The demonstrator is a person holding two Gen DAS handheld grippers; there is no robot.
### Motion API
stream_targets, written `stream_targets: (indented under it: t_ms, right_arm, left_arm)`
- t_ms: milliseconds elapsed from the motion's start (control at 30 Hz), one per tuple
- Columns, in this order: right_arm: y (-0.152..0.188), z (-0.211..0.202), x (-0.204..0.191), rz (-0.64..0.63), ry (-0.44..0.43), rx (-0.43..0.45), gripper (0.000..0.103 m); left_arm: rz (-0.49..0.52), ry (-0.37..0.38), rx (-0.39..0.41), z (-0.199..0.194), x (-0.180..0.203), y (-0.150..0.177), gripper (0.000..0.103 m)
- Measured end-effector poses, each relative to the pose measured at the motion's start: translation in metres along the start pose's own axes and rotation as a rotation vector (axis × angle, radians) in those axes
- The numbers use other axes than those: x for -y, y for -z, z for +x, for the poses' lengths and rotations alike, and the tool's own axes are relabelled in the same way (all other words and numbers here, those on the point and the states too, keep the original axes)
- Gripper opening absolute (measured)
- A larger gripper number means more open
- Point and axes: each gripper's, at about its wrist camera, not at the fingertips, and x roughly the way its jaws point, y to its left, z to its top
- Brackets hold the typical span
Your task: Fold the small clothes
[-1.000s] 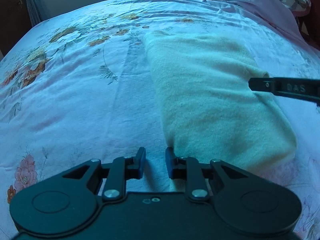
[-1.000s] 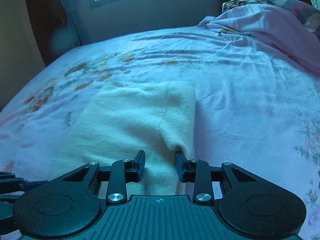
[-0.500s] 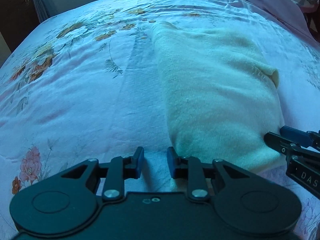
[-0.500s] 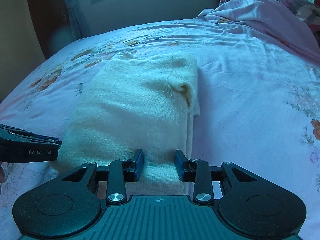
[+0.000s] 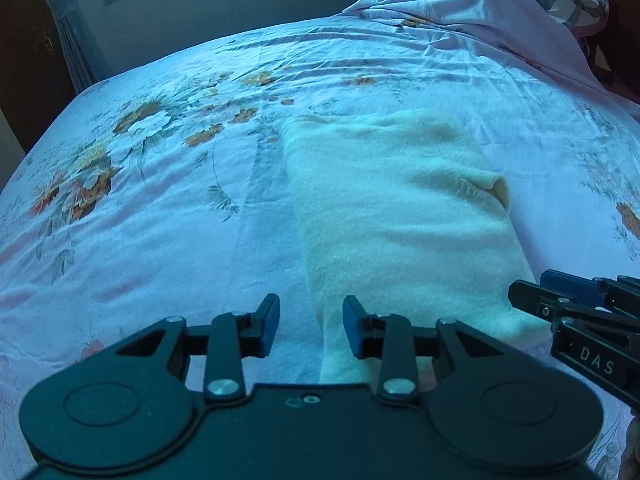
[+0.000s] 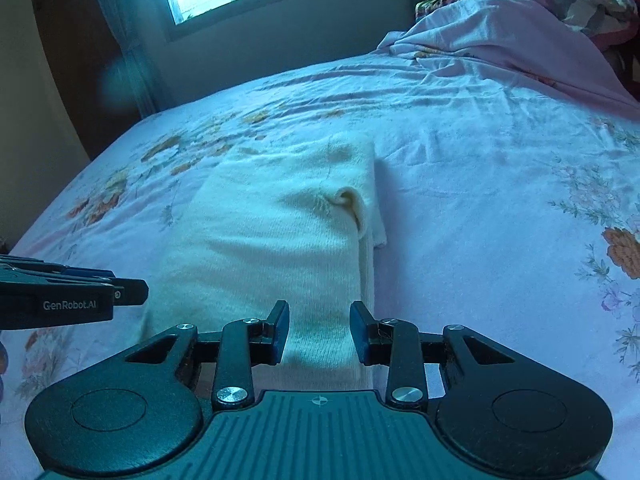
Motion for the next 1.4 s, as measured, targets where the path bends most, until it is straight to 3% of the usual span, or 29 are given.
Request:
stream_targets:
  t_ms: [100, 467, 600, 667, 733, 767, 867, 933, 967, 1033, 1100, 1267, 1333, 1400]
  right_arm:
    - [-0.011, -0.004, 0.0, 0.0, -0.005, 0.034, 0.033]
    - [-0.083, 0.048, -0.017, -0.117, 0.022, 0.109, 0.033]
    - [-0.098, 0.079, -0.016, -0.132, 0.042, 0.103, 0.033]
    - [-0.094, 0.099, -0.016, -0.19, 0.086, 0.071, 0.033]
    - [-0.081, 0.134, -0.01, -0.258, 0.136, -0.075, 0.033]
    - [-0.076, 0.137, -0.005, -0.263, 0.13, -0.062, 0.033]
    - [-0.081, 0.128, -0.005, -0.246, 0.143, -0.039, 0.033]
    - [-0.08, 0.109, -0.01, -0.234, 0.137, 0.052, 0.033]
    - [-0.076, 0.108, -0.012, -0.241, 0.132, 0.05, 0.033]
    - [-0.066, 0.125, -0.017, -0.306, 0.143, -0.065, 0.033]
    - [-0.066, 0.119, -0.022, -0.33, 0.159, -0.044, 0.033]
    - [-0.061, 0.064, -0.027, -0.262, 0.077, 0.071, 0.033]
    - [-0.048, 0.053, -0.031, -0.292, 0.07, 0.066, 0.033]
    - [-0.029, 0.056, -0.033, -0.319, 0.093, 0.005, 0.033]
  left_arm:
    - [-0.015, 0.002, 0.006, 0.008, 0.0, -0.013, 0.044]
    - [-0.111, 0.015, 0.025, 0.061, -0.017, -0.065, 0.039]
    - [-0.126, 0.06, 0.011, 0.089, -0.018, -0.075, 0.039]
    - [-0.119, 0.058, -0.004, 0.105, -0.014, -0.076, 0.04]
    - [-0.116, 0.057, -0.026, 0.119, -0.012, -0.076, 0.044]
    - [-0.122, 0.061, -0.03, 0.121, -0.011, -0.077, 0.044]
    - [-0.142, 0.087, -0.022, 0.113, -0.014, -0.079, 0.04]
    - [-0.148, 0.101, -0.006, 0.107, -0.016, -0.073, 0.043]
    - [-0.147, 0.1, -0.021, 0.111, -0.016, -0.07, 0.045]
    - [-0.153, 0.096, -0.024, 0.111, -0.017, -0.064, 0.047]
    - [-0.164, 0.105, -0.016, 0.099, -0.017, -0.062, 0.047]
    - [-0.136, 0.133, 0.024, 0.062, -0.018, -0.038, 0.045]
    - [-0.139, 0.134, 0.017, 0.055, -0.017, -0.024, 0.045]
    - [-0.139, 0.123, 0.012, 0.051, -0.014, -0.012, 0.046]
